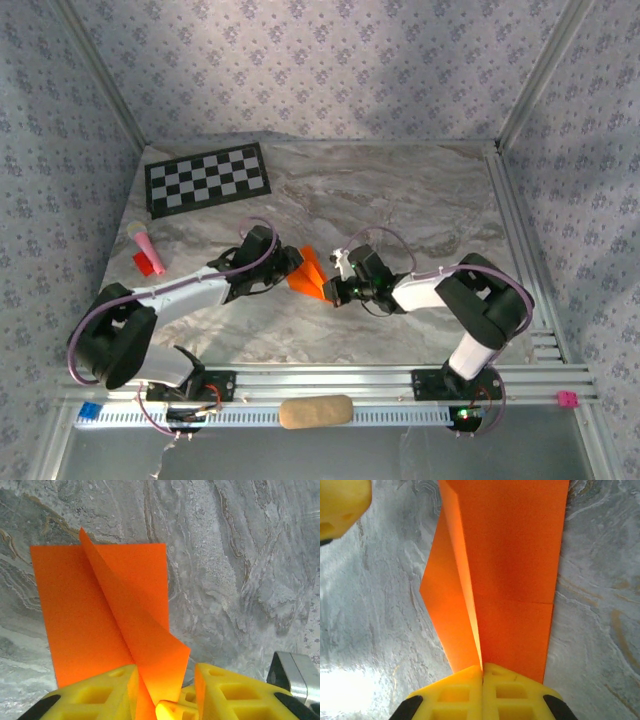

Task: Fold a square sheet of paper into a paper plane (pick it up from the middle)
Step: Fourth fold the wing at the center of the table.

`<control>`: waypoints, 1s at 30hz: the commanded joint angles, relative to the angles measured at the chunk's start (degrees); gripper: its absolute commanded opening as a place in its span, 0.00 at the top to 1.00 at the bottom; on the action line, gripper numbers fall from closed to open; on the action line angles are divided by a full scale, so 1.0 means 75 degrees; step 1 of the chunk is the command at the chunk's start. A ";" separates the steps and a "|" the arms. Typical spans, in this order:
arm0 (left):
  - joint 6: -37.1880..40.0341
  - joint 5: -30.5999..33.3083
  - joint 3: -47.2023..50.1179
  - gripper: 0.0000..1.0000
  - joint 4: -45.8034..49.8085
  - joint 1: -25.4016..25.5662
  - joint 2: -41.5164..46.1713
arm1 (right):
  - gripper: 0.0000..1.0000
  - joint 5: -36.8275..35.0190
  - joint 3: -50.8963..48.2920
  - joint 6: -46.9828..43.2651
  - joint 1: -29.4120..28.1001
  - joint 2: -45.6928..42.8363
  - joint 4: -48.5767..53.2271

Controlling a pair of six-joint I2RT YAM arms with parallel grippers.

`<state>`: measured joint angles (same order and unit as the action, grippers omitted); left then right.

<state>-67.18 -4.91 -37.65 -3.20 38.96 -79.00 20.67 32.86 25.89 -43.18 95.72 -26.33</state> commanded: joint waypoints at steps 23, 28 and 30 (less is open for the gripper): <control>0.0124 -0.0712 0.0027 0.80 -0.0715 -0.0330 -0.0915 | 0.97 0.1832 0.0734 0.1676 0.0634 0.0976 0.0436; 0.0108 -0.0600 0.0098 0.81 -0.0738 -0.0326 -0.0986 | 0.98 0.1848 0.0583 0.1934 0.0704 0.0902 0.0132; 0.0077 -0.0579 0.0086 0.82 -0.0680 -0.0330 -0.1082 | 0.98 0.1908 0.0563 0.2013 0.0725 0.0913 0.0031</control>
<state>-66.96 -9.21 -37.17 -7.46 36.75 -85.91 33.89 37.74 39.05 -38.28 101.91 -25.28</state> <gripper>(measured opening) 0.188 0.052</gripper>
